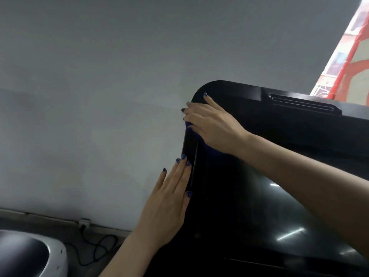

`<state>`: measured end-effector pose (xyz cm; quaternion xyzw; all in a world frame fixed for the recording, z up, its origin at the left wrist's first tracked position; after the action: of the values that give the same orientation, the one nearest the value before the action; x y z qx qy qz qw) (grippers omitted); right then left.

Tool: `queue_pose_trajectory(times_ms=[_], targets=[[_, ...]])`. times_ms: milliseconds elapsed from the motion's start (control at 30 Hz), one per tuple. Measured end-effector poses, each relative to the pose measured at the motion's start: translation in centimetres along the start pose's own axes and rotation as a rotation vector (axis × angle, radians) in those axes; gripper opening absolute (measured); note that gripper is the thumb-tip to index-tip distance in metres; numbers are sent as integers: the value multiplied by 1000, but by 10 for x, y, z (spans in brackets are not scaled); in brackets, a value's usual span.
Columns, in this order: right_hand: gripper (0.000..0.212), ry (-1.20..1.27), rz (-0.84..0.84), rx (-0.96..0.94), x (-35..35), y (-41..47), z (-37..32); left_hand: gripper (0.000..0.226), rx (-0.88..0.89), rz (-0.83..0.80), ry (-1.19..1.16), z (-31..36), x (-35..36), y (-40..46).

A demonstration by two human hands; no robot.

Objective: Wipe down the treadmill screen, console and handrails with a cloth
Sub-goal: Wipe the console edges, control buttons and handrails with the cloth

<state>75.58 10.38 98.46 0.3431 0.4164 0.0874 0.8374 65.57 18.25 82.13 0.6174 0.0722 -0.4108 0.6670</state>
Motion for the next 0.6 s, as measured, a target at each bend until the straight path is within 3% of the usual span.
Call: queue_pose_trajectory(times_ms=[100, 267, 500, 600], targets=[[27, -32, -45, -50, -7, 6, 8, 60, -9, -9, 16, 0, -1, -2], [44, -8, 57, 103, -2, -2, -1, 61, -15, -12, -22, 1, -1, -9], [38, -64, -106, -116, -3, -15, -9, 61, -22, -22, 1, 1, -2, -19], [39, -99, -74, -69, -5, -12, -7, 61, -20, -23, 8, 2, -1, -21]])
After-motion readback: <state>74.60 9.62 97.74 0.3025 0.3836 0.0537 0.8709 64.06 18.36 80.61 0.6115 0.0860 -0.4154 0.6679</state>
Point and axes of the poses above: each hand's wrist, its own y-axis towards the middle knuckle, its own x-axis out of the palm, z = x × y, the point moved 6 cm from there along y, towards the middle knuckle, and after that the axes turned 14 degrees about z, right-handed, at the moved point
